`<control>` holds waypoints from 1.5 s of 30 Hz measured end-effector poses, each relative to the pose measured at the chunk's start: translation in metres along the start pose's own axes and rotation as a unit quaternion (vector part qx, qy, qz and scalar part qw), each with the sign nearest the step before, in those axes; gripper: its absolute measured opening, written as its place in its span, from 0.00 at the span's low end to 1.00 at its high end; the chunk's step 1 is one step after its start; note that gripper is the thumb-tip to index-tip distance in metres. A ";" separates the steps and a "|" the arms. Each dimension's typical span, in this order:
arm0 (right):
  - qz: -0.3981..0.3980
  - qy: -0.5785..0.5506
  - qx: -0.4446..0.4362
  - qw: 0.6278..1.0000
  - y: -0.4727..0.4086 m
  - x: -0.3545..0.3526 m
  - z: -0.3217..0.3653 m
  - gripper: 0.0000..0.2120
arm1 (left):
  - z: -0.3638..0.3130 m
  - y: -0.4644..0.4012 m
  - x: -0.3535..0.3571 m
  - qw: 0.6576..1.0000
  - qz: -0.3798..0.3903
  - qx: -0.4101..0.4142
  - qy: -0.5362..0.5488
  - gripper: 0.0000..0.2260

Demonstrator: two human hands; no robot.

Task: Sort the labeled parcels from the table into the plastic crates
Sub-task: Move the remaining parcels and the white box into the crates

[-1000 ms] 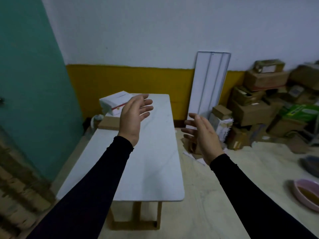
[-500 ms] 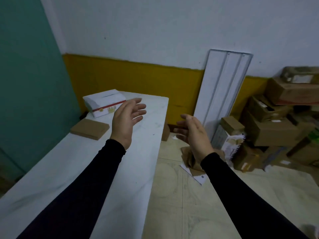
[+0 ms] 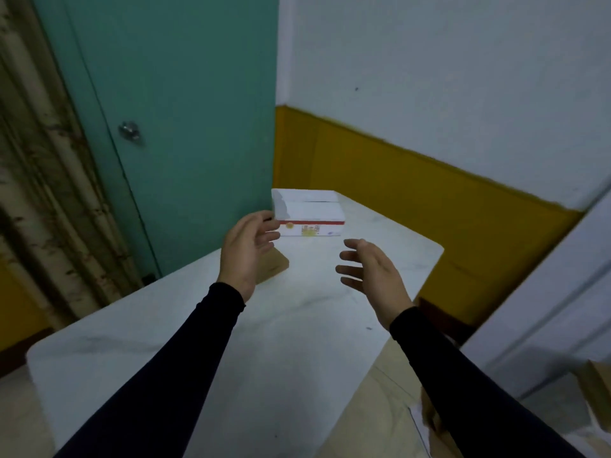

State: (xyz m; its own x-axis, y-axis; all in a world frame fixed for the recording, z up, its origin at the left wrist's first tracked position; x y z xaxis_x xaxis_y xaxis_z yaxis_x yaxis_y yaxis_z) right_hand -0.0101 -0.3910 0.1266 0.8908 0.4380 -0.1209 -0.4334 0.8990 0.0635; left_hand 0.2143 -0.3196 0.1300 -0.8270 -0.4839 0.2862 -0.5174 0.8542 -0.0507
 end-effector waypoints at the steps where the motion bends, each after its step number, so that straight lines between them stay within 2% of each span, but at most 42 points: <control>1: 0.013 0.011 0.008 1.000 -0.018 0.005 -0.006 0.17 | 0.008 -0.011 -0.007 1.000 -0.014 -0.008 -0.006 0.11; 9: 0.122 0.038 0.067 0.990 -0.142 0.047 -0.063 0.15 | 0.071 -0.056 -0.073 0.986 -0.136 -0.078 -0.060 0.10; 14: 0.205 0.079 0.087 0.972 -0.225 0.074 -0.112 0.13 | 0.137 -0.083 -0.093 0.960 -0.208 -0.157 -0.103 0.11; 16: 0.235 0.120 0.093 0.960 -0.256 0.077 -0.133 0.16 | 0.165 -0.090 -0.094 0.945 -0.231 -0.201 -0.115 0.12; 19: 0.278 0.178 0.099 0.939 -0.299 0.080 -0.163 0.21 | 0.203 -0.106 -0.092 0.926 -0.237 -0.258 -0.138 0.15; 24: 0.354 0.253 0.130 0.891 -0.347 0.101 -0.222 0.23 | 0.256 -0.136 -0.089 0.906 -0.244 -0.314 -0.147 0.23; 32: 0.456 0.267 0.158 0.834 -0.345 0.139 -0.283 0.26 | 0.302 -0.169 -0.075 0.912 -0.236 -0.317 -0.109 0.25; 36: 0.443 0.261 0.132 0.847 -0.345 0.134 -0.271 0.23 | 0.295 -0.160 -0.072 0.914 -0.251 -0.305 -0.096 0.22; 41: 0.394 0.252 0.085 0.880 -0.340 0.119 -0.222 0.24 | 0.245 -0.148 -0.068 0.925 -0.248 -0.271 -0.096 0.18; 45: 0.398 0.240 -0.014 0.885 -0.316 0.124 -0.149 0.24 | 0.179 -0.132 -0.063 0.936 -0.253 -0.215 -0.119 0.12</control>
State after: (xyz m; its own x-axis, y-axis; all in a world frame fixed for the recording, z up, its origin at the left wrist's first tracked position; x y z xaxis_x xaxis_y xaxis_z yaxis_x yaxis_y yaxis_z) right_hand 0.2168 -0.6202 -0.0564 0.1445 0.8778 -0.4568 -0.9066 0.3024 0.2944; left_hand 0.2957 -0.4360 -0.0528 -0.5528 -0.8316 -0.0538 -0.7612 0.4776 0.4387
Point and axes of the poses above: each hand's wrist, its own y-axis away from the middle knuckle, its own x-axis out of the palm, z = x × y, the point moved 10 cm from there along -y, towards the middle knuckle, and after that the axes turned 8 degrees about z, right-handed, at the moved point
